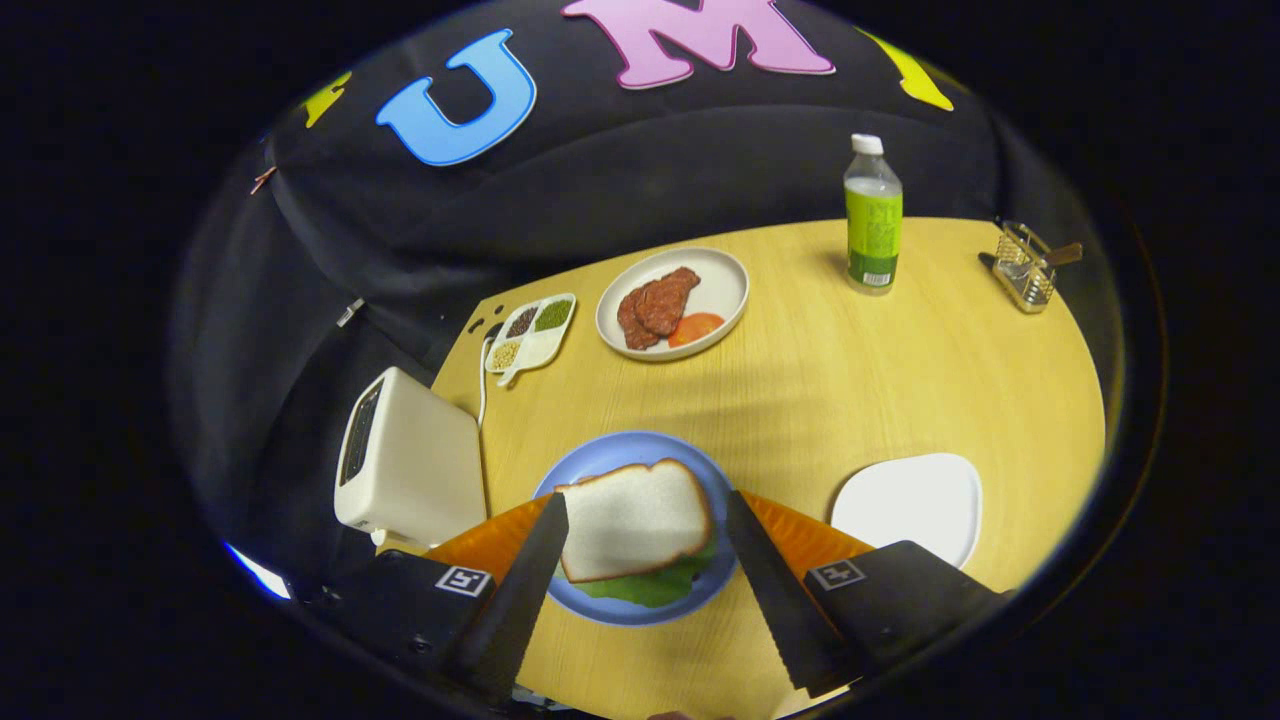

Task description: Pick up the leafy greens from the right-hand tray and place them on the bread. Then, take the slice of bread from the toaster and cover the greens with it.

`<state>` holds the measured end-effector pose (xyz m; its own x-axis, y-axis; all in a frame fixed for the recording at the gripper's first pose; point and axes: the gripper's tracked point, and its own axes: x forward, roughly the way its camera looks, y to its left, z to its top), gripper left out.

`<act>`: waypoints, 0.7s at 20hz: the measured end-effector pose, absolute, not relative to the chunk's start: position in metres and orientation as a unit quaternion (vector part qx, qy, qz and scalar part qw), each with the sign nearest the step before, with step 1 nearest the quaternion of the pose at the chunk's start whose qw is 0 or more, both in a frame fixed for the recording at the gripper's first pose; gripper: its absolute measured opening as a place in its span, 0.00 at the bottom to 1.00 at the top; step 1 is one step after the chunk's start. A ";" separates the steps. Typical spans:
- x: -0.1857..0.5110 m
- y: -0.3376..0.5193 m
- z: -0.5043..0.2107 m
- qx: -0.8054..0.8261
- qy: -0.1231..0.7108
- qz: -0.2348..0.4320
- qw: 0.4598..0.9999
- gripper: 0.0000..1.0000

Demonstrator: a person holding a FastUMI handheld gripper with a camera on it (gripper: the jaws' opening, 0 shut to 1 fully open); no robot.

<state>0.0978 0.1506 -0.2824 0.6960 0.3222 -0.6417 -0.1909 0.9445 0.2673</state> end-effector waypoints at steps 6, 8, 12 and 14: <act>0.082 0.110 -0.169 0.075 0.267 0.123 0.953 0.99; 0.077 0.097 -0.126 0.076 0.224 0.122 0.964 0.99; 0.065 0.056 -0.049 0.057 0.148 0.092 0.983 0.99; 0.062 0.034 -0.008 0.045 0.102 0.080 0.991 0.99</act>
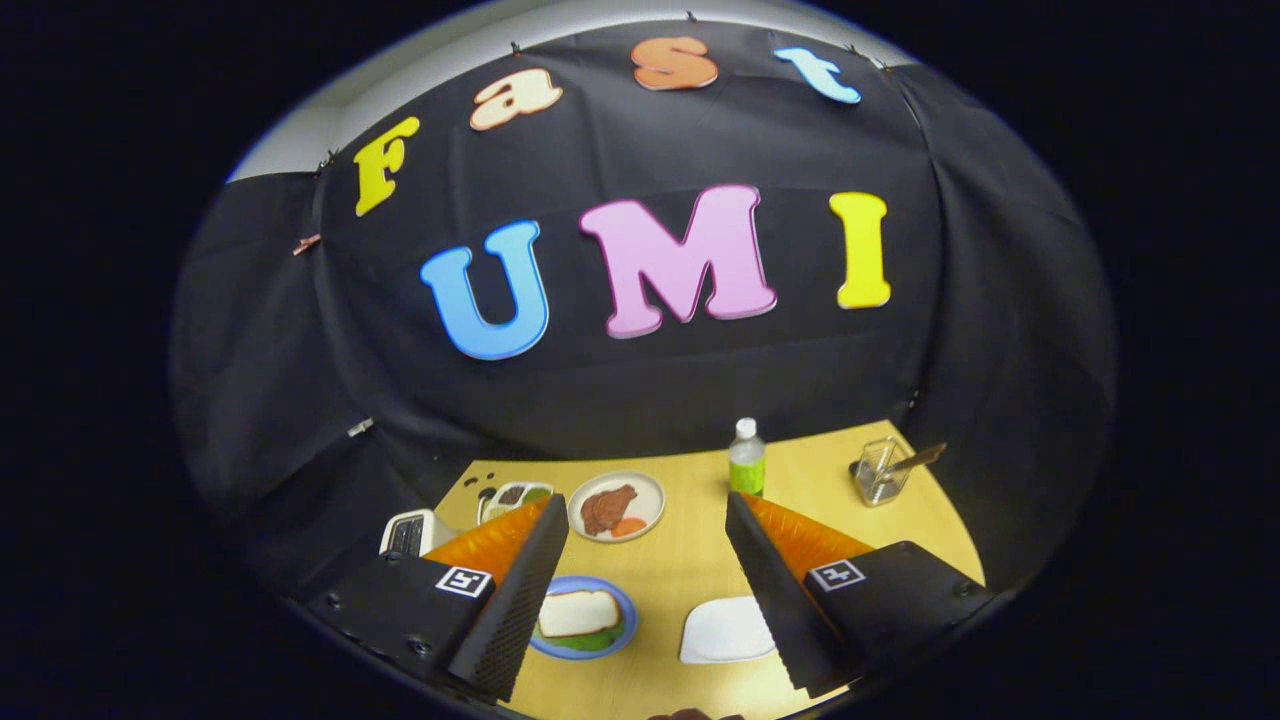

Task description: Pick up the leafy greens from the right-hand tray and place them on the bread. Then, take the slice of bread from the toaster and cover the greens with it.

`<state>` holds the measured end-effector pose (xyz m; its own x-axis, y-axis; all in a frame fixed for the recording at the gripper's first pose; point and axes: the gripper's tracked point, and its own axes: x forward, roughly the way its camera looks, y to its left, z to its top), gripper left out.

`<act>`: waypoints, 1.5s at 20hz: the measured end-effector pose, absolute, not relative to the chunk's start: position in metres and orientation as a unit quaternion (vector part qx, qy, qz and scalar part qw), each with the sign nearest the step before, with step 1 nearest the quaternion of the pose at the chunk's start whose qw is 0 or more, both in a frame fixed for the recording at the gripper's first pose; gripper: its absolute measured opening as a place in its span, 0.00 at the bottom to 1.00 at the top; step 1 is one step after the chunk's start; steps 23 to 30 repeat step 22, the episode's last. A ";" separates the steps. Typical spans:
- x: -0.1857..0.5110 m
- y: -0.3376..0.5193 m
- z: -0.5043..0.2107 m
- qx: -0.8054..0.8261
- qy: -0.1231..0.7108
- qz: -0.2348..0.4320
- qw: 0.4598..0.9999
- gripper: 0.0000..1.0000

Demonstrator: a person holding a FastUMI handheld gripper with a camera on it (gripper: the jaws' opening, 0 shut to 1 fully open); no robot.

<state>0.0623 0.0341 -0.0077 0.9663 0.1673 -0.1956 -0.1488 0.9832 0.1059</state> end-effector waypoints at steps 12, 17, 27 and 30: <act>0.001 -0.078 0.032 0.010 -0.030 -0.007 0.999 0.99; 0.005 -0.087 -0.015 0.030 0.021 0.015 0.999 0.99; 0.017 -0.076 -0.018 0.016 0.030 0.045 0.998 0.99; 0.017 -0.076 -0.018 0.016 0.030 0.045 0.998 0.99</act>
